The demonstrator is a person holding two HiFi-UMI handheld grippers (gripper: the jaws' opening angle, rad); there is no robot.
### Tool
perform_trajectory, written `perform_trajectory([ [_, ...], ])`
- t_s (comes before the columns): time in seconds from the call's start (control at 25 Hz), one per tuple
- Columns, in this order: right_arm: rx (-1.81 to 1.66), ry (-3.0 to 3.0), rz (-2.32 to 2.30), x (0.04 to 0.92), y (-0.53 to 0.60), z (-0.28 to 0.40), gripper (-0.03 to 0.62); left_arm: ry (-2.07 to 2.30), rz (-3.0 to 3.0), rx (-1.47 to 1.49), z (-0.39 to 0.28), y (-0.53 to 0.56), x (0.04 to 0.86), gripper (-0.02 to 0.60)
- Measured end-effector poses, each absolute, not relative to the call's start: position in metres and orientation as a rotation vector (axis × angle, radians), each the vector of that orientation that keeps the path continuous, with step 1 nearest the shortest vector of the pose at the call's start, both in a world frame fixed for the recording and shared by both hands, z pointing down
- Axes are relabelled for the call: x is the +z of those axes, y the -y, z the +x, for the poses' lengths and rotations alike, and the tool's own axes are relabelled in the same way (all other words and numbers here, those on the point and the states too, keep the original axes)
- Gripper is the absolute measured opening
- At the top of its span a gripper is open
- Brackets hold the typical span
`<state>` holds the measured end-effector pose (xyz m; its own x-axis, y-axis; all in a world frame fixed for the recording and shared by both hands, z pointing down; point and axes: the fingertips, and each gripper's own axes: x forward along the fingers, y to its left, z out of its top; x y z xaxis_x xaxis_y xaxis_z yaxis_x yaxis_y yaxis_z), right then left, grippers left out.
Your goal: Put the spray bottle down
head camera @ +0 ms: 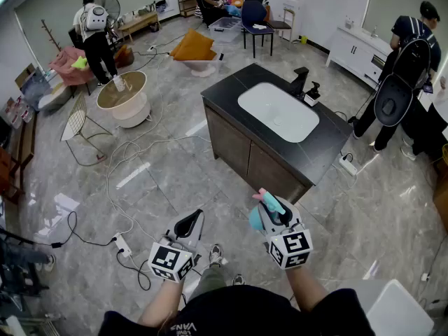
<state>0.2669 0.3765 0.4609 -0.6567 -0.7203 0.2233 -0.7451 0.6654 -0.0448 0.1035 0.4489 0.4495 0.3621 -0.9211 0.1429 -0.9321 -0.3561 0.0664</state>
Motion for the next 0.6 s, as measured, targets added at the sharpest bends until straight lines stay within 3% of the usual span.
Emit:
perform_trajectory([
  [0.6, 0.226, 2.704, 1.242, 0.459, -0.341, 0.241, 0.146, 1.701, 2.484, 0.118, 0.071, -0.413, 0.450, 0.011],
])
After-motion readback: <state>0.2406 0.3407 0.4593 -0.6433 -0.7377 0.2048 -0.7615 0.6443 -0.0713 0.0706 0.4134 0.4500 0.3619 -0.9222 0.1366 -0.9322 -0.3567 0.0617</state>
